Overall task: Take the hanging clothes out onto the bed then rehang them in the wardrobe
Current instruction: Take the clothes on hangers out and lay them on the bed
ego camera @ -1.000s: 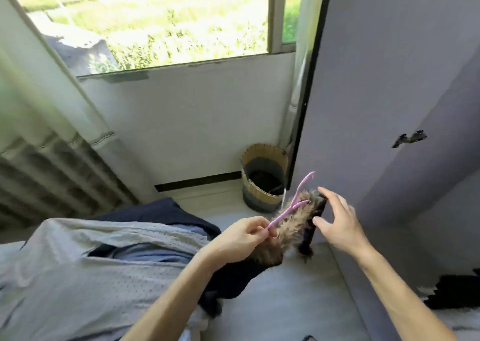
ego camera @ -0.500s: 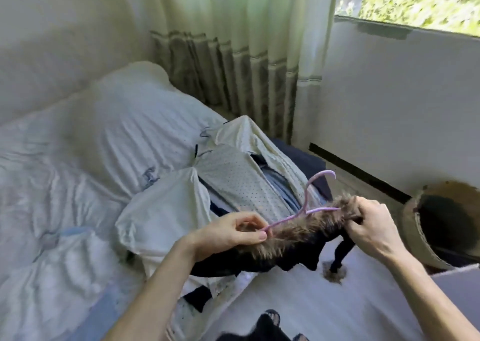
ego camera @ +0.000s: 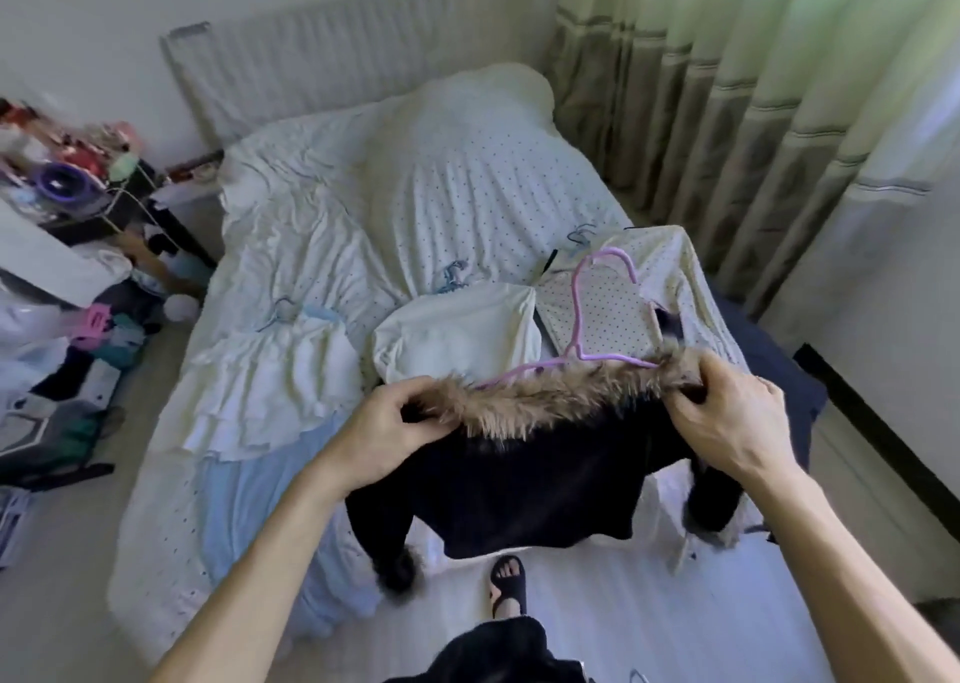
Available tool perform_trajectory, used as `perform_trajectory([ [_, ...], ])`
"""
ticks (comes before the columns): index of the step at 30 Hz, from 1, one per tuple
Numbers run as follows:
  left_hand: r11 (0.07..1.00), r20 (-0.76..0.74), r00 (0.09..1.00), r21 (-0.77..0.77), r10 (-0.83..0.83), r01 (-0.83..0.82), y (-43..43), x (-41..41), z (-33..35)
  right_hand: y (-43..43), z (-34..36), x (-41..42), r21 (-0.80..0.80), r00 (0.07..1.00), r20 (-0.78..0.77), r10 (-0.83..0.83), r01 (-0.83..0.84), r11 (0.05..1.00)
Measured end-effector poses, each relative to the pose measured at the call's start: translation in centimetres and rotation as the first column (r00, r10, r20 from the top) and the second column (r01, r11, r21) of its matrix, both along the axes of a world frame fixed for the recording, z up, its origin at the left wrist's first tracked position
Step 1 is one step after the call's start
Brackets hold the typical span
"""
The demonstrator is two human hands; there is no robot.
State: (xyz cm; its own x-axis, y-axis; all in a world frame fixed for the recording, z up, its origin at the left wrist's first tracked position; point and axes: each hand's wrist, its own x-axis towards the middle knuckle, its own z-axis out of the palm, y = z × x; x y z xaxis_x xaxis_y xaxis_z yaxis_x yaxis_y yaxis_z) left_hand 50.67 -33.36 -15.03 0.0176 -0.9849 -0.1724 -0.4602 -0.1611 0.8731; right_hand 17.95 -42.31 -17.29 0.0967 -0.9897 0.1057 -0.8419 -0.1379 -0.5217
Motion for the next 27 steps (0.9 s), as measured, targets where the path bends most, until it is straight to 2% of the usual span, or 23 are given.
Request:
perform_trajectory([
  [3,0.998,-0.103,0.992,0.018,0.07,-0.068,-0.3,2.1,0.5,-3.0,-1.2,1.0,-0.025,1.0,0.019,0.025,-0.024,0.999],
  [5,0.99,-0.131,0.981,0.03,0.144,-0.141,-0.9,3.8,0.4,-5.1,-2.6,1.0,0.07,0.986,0.166,0.004,-0.016,0.997],
  [8,0.966,-0.108,0.96,0.041,0.259,-0.256,-3.0,6.3,-0.4,-8.1,-4.7,1.7,0.265,0.902,0.424,-0.077,-0.042,0.963],
  [12,0.932,-0.014,0.933,0.037,0.361,-0.36,-7.8,9.5,-3.0,-12.0,-8.2,5.1,0.391,0.853,0.503,-0.138,-0.082,0.917],
  [18,0.902,0.168,0.898,0.084,0.406,-0.423,-19.3,16.9,-9.1,-21.1,-12.7,13.4,0.513,0.843,0.488,-0.226,-0.068,0.856],
  [22,0.892,0.265,0.895,0.182,0.36,-0.413,-28.1,22.7,-15.7,-28.9,-16.6,19.2,0.614,0.874,0.387,-0.293,-0.007,0.789],
  [27,0.893,0.427,0.849,0.174,0.311,-0.415,-38.5,27.7,-23.6,-36.9,-22.8,25.0,0.715,0.883,0.253,-0.396,0.105,0.691],
])
